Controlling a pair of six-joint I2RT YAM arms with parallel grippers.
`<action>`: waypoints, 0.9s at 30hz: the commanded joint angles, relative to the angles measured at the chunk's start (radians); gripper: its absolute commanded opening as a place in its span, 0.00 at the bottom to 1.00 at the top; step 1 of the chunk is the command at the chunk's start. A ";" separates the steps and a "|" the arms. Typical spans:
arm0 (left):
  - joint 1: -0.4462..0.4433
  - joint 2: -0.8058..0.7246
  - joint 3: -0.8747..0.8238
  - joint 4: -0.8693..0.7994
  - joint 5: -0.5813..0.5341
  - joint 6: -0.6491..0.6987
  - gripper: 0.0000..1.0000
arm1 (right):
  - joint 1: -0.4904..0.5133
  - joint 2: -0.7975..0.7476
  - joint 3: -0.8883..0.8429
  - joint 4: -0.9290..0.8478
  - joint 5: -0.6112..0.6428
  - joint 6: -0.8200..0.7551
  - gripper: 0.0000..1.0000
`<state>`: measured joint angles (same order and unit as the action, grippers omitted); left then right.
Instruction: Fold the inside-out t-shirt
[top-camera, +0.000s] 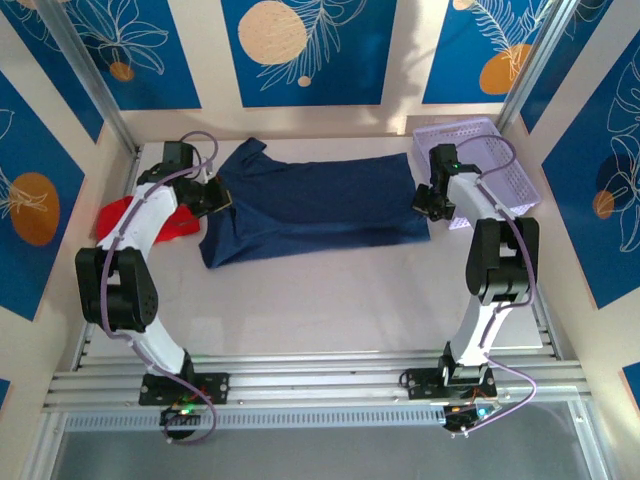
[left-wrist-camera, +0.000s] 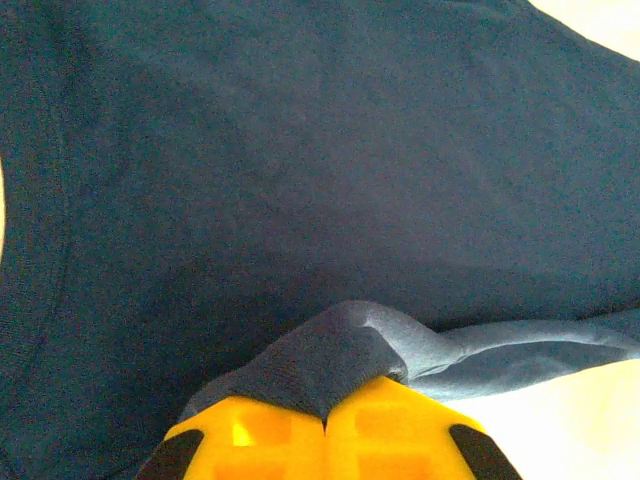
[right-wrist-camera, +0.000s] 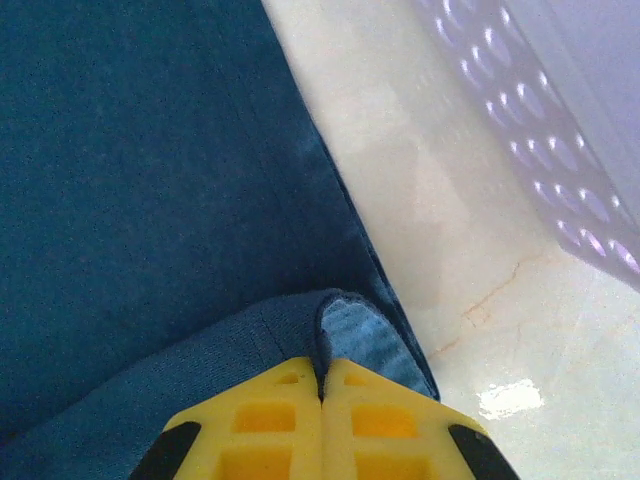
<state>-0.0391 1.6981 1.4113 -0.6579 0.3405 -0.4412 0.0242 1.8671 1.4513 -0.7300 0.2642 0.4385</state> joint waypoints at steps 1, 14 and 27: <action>0.018 0.002 0.017 0.002 0.012 0.022 0.00 | 0.007 0.026 0.053 -0.034 0.030 -0.023 0.04; 0.025 0.071 0.063 0.008 0.008 0.016 0.00 | 0.024 0.126 0.177 -0.066 0.056 -0.044 0.04; 0.025 0.211 0.188 0.001 0.019 0.008 0.00 | 0.030 0.186 0.227 -0.076 0.071 -0.049 0.04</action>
<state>-0.0299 1.8797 1.5543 -0.6575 0.3408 -0.4416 0.0486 2.0323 1.6436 -0.7826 0.3153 0.4061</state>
